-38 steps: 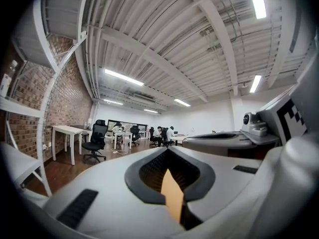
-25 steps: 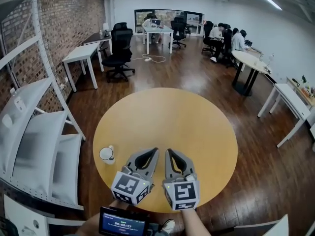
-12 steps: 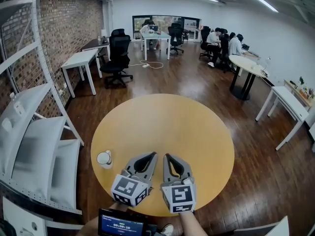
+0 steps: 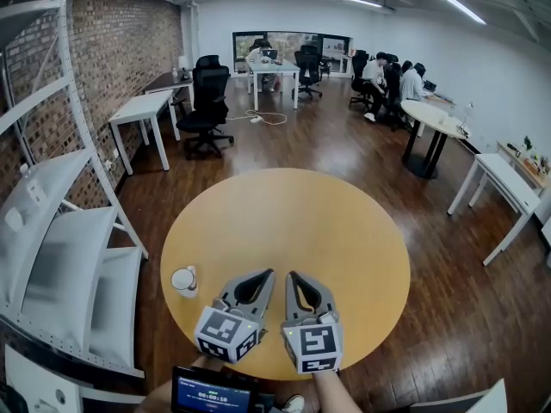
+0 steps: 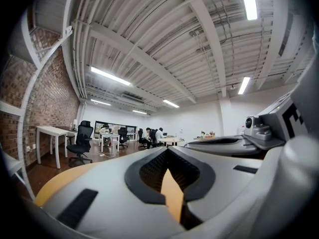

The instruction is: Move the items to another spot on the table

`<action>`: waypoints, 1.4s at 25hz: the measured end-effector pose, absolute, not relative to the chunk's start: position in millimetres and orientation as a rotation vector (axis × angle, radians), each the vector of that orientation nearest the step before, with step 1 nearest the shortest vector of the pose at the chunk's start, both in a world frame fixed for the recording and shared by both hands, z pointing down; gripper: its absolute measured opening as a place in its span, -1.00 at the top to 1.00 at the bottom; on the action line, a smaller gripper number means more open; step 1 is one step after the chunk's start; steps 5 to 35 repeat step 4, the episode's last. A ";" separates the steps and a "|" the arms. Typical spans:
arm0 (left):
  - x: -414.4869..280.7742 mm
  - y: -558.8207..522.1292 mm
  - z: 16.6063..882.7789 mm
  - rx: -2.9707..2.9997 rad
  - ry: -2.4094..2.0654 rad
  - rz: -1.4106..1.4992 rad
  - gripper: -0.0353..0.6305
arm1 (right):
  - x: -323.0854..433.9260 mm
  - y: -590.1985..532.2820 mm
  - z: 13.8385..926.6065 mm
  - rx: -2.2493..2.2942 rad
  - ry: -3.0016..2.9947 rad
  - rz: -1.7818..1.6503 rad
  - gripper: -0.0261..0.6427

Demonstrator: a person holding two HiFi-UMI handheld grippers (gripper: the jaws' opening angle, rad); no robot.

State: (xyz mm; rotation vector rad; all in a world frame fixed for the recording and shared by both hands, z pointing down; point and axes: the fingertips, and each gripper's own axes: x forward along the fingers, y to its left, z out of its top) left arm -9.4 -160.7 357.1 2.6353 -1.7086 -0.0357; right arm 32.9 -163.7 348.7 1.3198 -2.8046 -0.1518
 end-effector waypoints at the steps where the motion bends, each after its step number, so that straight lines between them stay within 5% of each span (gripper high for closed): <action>1: -10.5 -160.8 357.7 2.635 -1.709 -0.036 0.88 | 32.0 -163.5 350.0 1.319 -2.803 -0.152 0.91; 35: -13.2 -161.2 360.1 2.632 -1.707 -0.032 0.88 | 29.5 -163.2 353.5 1.319 -2.798 -0.153 0.91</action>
